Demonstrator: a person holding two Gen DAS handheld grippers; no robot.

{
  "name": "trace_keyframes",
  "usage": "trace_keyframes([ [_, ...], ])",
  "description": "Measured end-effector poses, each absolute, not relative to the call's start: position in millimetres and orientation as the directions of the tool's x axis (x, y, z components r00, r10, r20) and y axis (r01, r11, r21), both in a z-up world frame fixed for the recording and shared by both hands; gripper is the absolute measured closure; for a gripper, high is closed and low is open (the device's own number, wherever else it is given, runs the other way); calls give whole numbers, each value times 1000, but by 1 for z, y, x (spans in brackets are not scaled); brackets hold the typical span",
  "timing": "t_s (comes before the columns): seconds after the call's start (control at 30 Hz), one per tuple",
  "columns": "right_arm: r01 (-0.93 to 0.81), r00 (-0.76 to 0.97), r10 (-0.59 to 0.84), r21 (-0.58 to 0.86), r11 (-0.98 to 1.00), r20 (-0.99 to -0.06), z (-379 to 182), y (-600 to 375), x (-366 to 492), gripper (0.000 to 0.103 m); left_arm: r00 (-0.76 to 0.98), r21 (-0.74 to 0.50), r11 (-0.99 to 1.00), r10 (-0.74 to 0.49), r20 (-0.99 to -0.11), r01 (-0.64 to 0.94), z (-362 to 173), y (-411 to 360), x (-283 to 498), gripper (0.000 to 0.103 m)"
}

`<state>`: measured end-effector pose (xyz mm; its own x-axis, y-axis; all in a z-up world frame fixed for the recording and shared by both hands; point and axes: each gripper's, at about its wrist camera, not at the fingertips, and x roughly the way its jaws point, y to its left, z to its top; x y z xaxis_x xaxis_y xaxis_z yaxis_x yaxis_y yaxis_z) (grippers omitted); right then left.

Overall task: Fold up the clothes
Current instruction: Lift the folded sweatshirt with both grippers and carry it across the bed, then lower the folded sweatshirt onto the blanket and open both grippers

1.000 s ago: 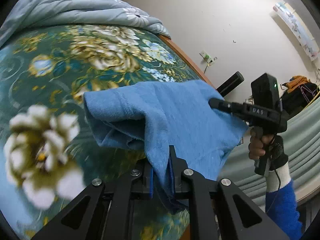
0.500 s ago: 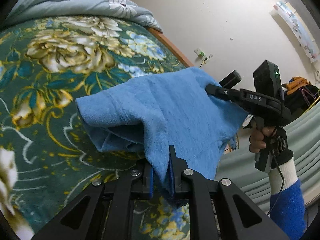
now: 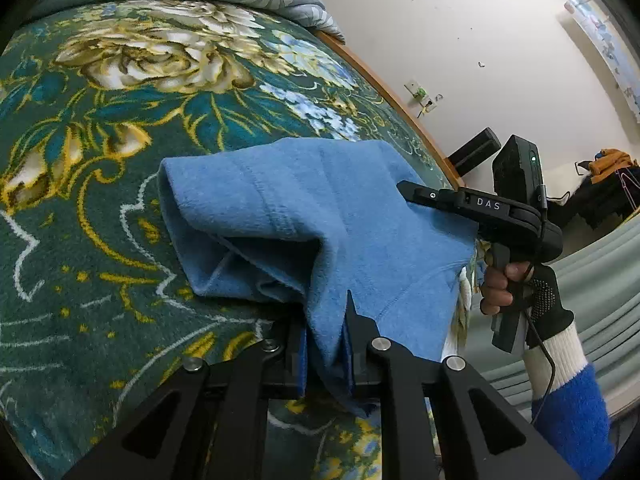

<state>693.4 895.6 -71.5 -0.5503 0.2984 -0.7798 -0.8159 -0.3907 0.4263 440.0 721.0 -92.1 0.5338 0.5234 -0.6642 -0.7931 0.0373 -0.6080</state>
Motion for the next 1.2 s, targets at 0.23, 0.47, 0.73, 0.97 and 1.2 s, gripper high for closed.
trace_keyframes([
  [0.23,-885,-401,446,212,-415,-800,-34,868,689,76,405,-475,56,616,-676,-878,-53,695,439,75],
  [0.47,-870,-378,566,73,-487,-732,0,816,673,62,284,-308,103,720,-633,-946,-15,676,472,50],
  [0.73,-860,-323,557,-9,-511,-765,-32,789,667,62,274,-271,112,676,-684,-956,-44,681,503,49],
  [0.97,-873,-353,546,58,-484,-759,-55,784,688,61,273,-282,95,663,-698,-955,-67,681,505,49],
  [1.2,-880,-370,546,96,-465,-751,-63,785,692,59,262,-265,95,644,-718,-959,-76,681,510,49],
])
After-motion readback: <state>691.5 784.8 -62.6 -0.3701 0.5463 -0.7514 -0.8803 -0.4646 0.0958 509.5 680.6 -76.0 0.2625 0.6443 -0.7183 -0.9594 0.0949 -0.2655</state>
